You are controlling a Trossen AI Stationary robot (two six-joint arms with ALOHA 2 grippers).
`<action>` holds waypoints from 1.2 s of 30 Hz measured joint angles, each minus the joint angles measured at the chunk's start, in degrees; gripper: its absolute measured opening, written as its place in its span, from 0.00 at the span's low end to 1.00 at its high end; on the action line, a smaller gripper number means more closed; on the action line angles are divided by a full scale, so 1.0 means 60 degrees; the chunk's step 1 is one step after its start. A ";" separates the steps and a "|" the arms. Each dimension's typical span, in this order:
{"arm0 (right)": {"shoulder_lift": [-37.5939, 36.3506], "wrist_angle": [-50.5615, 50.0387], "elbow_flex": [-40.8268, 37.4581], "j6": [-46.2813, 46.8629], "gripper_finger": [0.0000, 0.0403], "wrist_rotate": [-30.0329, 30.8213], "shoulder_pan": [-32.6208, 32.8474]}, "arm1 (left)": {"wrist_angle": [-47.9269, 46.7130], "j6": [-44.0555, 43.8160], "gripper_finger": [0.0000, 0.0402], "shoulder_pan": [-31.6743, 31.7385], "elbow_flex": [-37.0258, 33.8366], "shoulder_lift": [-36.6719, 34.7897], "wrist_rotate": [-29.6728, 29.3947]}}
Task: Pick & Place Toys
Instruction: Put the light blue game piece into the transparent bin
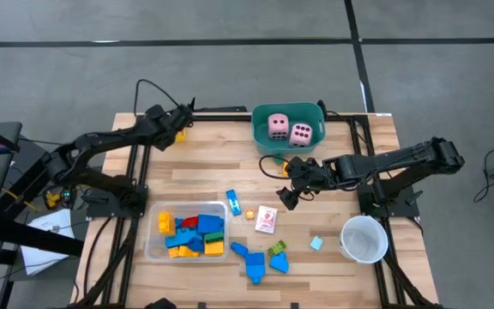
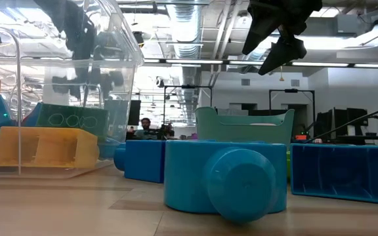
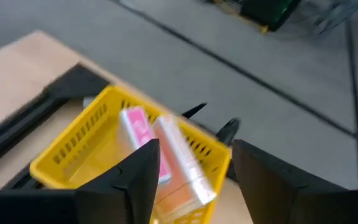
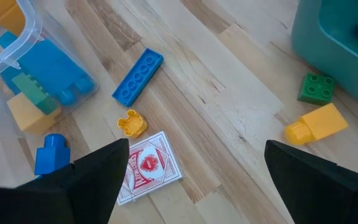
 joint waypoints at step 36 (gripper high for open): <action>0.0471 -0.0748 -0.0012 0.2338 0.91 -0.0702 -0.0454 | 0.7645 0.7523 0.45 -0.4947 0.0000 -0.3853 0.8720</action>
